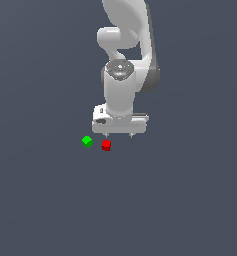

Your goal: Stack the red cube on top of the green cube.

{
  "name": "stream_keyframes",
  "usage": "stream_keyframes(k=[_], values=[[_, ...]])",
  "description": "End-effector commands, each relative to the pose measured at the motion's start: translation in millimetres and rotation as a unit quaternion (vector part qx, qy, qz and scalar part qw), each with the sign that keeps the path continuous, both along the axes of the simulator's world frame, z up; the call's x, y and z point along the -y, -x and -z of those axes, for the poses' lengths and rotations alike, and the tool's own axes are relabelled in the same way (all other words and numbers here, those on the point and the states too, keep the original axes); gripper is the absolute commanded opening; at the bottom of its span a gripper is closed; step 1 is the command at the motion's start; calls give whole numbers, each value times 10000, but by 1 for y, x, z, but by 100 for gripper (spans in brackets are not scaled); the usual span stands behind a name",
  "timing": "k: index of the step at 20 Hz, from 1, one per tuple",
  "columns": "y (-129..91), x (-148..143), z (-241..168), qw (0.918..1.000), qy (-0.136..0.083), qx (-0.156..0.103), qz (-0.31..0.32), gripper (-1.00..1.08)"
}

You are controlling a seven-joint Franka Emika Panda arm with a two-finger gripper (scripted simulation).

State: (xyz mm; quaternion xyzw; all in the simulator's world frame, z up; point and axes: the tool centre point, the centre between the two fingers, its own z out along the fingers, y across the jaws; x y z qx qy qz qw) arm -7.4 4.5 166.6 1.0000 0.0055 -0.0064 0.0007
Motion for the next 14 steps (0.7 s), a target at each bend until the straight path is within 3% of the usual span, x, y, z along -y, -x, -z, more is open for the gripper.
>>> stream_keyframes(k=[1,14], values=[[0,0,0,10000,0,0,0,100],[17,29,41,9991,7,28,412,100]])
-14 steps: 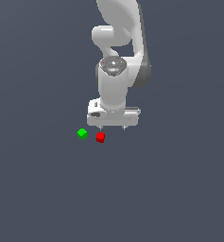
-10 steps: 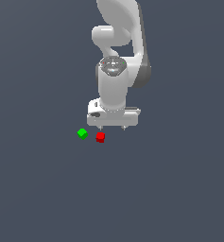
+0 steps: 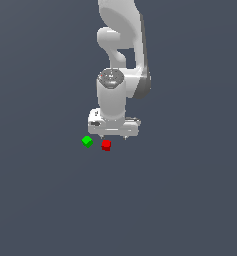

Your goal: Stack the red cube on top of the green cube.

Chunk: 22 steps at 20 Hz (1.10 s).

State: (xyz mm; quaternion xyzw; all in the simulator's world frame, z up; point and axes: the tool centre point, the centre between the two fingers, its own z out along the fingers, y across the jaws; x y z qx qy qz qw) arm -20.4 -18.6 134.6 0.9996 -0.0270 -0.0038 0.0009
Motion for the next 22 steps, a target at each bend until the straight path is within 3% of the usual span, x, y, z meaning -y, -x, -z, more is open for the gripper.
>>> stream_keyframes(k=[1,10,22], values=[[7,11,15,9999,3,6,152,100],[25,38,57,9984,5,34,567,100],[28,42,72,9981,0,32,621,100]])
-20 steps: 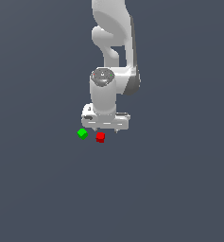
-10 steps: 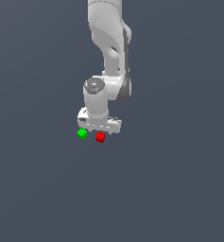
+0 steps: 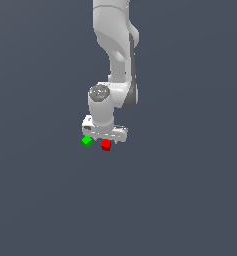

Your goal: Stack the red cube on top of the green cube.

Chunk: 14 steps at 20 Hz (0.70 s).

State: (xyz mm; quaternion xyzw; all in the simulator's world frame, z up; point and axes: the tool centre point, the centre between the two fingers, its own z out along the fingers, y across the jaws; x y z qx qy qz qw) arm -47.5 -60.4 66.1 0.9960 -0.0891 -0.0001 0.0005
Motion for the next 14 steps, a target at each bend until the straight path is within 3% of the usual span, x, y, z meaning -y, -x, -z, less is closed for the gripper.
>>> stream_keyframes(k=[1,13,14], values=[[1,0,8,10000,0,-5,0,100],[0,0,46,10000,-5,1,5,100],[0,0,46,10000,-5,1,5,-100]])
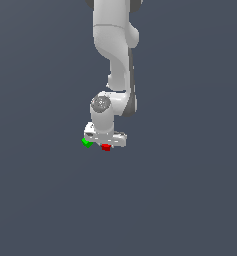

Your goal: Stack the red cube on top of the green cube.

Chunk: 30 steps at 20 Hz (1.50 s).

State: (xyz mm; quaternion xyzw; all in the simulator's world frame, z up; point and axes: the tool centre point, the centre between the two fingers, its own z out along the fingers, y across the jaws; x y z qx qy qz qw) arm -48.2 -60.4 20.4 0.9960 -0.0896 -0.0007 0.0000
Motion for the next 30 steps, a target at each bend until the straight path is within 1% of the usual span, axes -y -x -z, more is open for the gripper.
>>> stream_keyframes(k=[1,11,16,20,30], values=[[-1,0,1,10000,0,6,0,-100],[0,0,0,10000,0,6,0,-100],[0,0,-10,10000,-2,6,-1,-100],[0,0,-27,10000,-2,6,-1,-100],[1,0,-87,10000,-2,6,1,-100]])
